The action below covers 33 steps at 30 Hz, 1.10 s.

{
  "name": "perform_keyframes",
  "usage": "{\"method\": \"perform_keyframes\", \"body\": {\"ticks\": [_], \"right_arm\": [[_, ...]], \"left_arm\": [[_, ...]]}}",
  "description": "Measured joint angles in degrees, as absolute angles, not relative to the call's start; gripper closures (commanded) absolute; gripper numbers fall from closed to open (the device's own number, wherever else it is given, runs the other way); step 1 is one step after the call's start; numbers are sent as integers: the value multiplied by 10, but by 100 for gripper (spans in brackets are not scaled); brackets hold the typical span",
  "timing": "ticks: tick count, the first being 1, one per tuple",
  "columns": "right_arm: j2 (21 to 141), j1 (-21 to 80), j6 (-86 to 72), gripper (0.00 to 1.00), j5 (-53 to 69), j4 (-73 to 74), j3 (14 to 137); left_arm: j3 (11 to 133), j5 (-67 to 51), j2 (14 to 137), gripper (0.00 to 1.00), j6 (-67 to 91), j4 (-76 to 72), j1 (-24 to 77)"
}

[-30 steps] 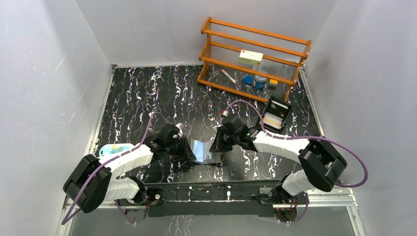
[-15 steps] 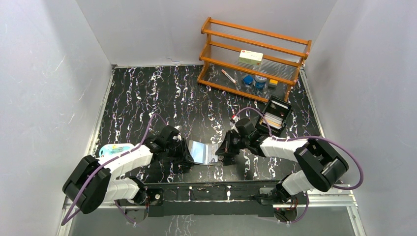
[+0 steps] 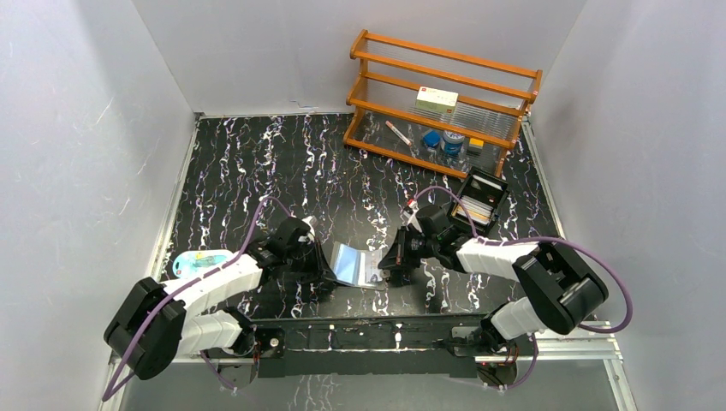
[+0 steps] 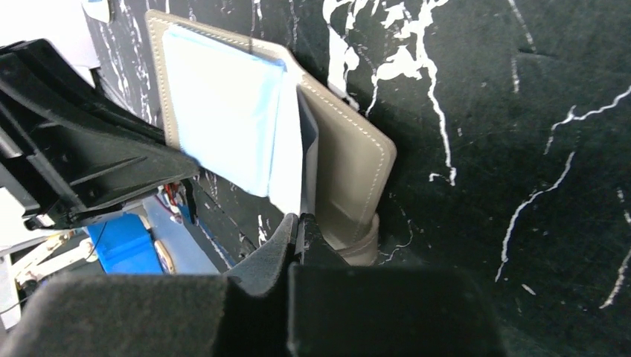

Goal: Put the credit cards into the card holder
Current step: Insert the credit card into the card holder.

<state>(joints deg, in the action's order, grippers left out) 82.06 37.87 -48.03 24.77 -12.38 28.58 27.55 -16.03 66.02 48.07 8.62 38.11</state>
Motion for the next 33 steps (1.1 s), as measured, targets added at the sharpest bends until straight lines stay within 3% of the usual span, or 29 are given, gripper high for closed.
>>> {"method": "perform_keyframes", "body": {"ticks": [8, 33], "right_arm": [[771, 388, -511, 100, 257, -177, 262], [791, 399, -598, 100, 207, -314, 170]], "left_arm": [[246, -191, 672, 100, 519, 27, 381], [223, -201, 684, 100, 565, -19, 381]]}}
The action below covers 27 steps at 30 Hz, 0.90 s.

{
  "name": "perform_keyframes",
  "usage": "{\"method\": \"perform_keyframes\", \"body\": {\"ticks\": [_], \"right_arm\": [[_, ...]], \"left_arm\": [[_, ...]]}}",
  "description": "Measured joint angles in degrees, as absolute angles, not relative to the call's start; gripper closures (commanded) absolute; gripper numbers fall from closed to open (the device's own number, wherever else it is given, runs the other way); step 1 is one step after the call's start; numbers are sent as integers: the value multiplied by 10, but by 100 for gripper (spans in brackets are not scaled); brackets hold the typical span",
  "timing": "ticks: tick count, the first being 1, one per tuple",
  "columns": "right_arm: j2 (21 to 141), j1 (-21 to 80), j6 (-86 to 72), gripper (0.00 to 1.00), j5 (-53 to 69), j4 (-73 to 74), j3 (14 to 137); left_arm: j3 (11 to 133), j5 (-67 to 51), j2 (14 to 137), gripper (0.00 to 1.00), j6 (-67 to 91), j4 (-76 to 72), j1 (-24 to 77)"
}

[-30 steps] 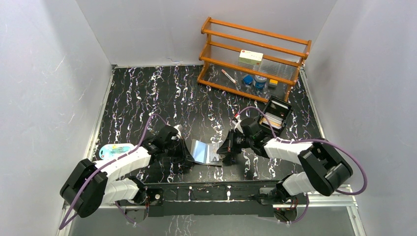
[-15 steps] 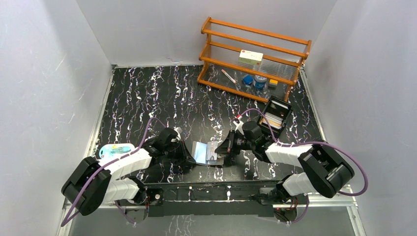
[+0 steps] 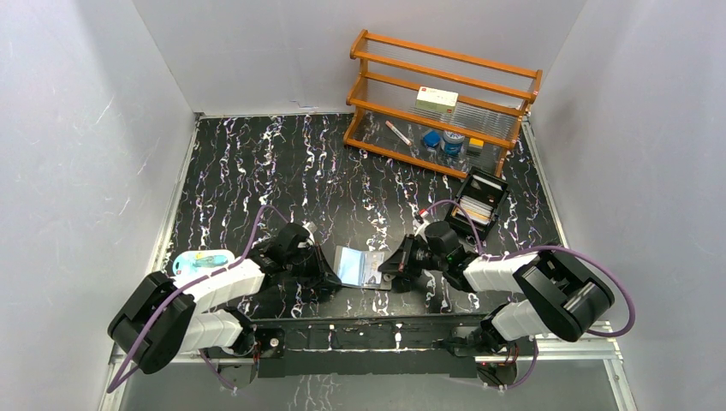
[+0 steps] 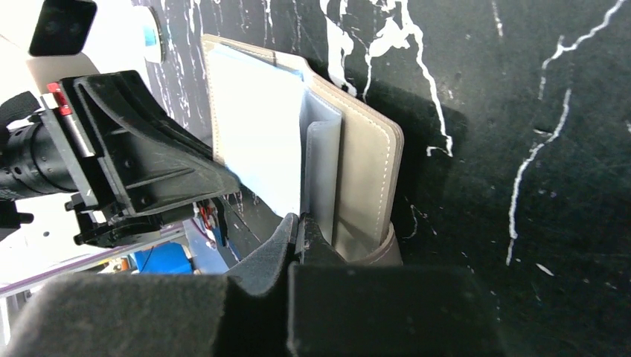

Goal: Put the credit cards into the card holder
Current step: Insert the credit card into the card holder.

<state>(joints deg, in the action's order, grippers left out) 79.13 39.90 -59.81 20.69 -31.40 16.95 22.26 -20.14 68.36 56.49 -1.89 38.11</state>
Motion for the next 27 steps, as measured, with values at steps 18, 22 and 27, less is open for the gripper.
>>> {"method": "perform_keyframes", "body": {"ticks": [18, 22, 27], "right_arm": [[787, 410, -625, 100, 194, -348, 163], [750, 410, -625, 100, 179, -319, 163], [735, 410, -624, 100, 166, -312, 163]], "left_arm": [[212, -199, 689, 100, 571, -33, 381], [211, -199, 689, 100, 571, -35, 381], [211, -200, 691, 100, 571, -37, 381]]}}
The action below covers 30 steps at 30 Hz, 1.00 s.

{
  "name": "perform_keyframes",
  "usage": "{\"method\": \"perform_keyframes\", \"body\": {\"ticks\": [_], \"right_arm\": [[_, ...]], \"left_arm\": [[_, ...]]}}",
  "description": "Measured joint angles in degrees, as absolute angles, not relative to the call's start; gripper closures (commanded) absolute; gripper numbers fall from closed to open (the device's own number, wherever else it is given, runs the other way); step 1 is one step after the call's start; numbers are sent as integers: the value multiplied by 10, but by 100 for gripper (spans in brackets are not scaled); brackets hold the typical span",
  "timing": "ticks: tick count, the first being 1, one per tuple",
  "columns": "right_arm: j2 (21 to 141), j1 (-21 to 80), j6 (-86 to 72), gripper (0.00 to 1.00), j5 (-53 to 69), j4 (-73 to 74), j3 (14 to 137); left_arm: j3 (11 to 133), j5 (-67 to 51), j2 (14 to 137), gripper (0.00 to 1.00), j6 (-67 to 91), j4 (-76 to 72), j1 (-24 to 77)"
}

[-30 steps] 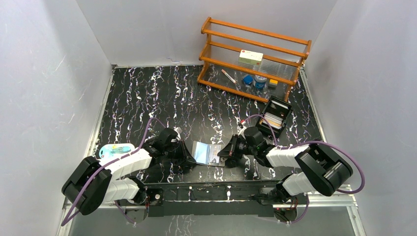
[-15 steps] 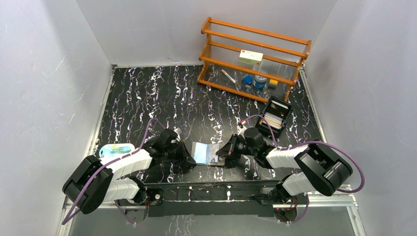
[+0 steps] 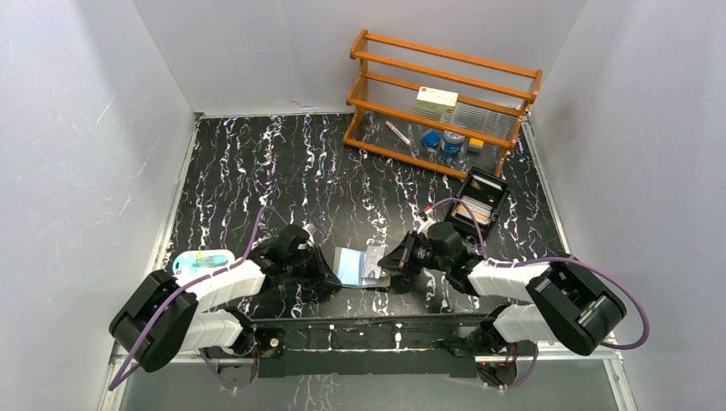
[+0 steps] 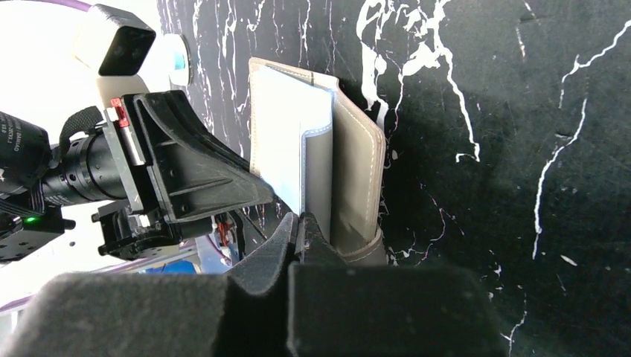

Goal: Put the credit cards into the card holder
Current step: Insert the credit card into the card holder.

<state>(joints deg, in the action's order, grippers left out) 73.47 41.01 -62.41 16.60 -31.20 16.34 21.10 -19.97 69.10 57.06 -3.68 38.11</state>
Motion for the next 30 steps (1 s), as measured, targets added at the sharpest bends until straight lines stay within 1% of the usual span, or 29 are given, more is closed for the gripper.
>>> {"method": "perform_keyframes", "body": {"ticks": [17, 30], "right_arm": [[823, 418, -643, 100, 178, -389, 163], [846, 440, -661, 100, 179, -427, 156]], "left_arm": [[210, -200, 692, 99, 575, -39, 381], [210, -200, 695, 99, 575, -39, 381]]}}
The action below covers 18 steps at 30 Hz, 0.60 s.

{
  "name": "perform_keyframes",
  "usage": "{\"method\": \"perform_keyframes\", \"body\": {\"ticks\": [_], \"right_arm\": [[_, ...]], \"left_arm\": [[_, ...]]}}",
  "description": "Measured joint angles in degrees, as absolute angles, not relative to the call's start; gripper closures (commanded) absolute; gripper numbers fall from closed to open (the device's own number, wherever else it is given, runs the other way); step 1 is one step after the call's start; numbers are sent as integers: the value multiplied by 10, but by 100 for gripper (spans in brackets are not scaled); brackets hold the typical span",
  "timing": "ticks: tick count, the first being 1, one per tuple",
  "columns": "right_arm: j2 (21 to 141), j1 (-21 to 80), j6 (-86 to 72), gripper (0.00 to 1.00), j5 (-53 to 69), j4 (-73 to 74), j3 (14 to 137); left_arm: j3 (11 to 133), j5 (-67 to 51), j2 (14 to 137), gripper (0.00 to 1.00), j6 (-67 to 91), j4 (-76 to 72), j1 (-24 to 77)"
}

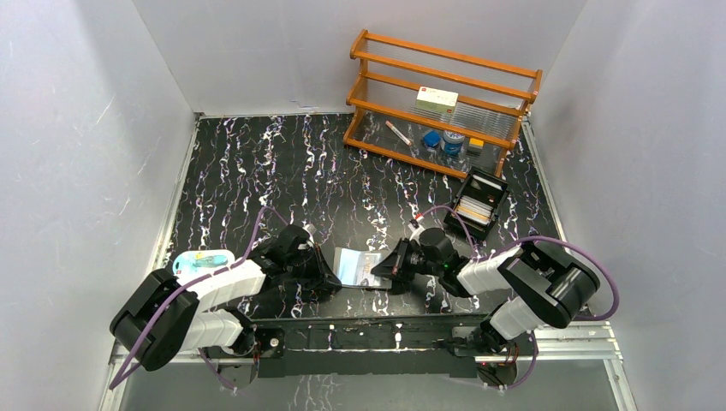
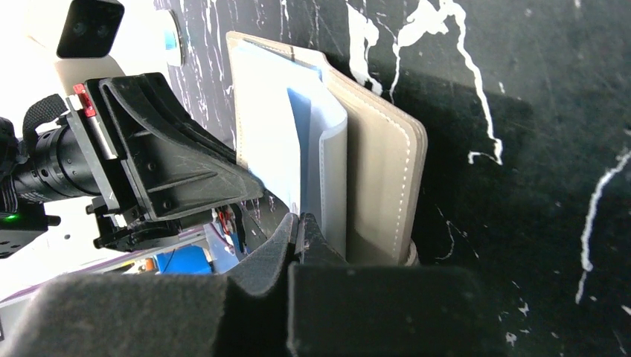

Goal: Put the credit cards into the card holder
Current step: Insert the credit card into the card holder.

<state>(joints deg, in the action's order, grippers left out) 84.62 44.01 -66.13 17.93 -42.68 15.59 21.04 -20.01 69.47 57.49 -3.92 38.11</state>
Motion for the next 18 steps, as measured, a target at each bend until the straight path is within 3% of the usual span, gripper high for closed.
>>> {"method": "perform_keyframes", "body": {"ticks": [18], "right_arm": [[898, 440, -654, 100, 191, -418, 217]], "left_arm": [[211, -214, 701, 93, 561, -43, 381]]}}
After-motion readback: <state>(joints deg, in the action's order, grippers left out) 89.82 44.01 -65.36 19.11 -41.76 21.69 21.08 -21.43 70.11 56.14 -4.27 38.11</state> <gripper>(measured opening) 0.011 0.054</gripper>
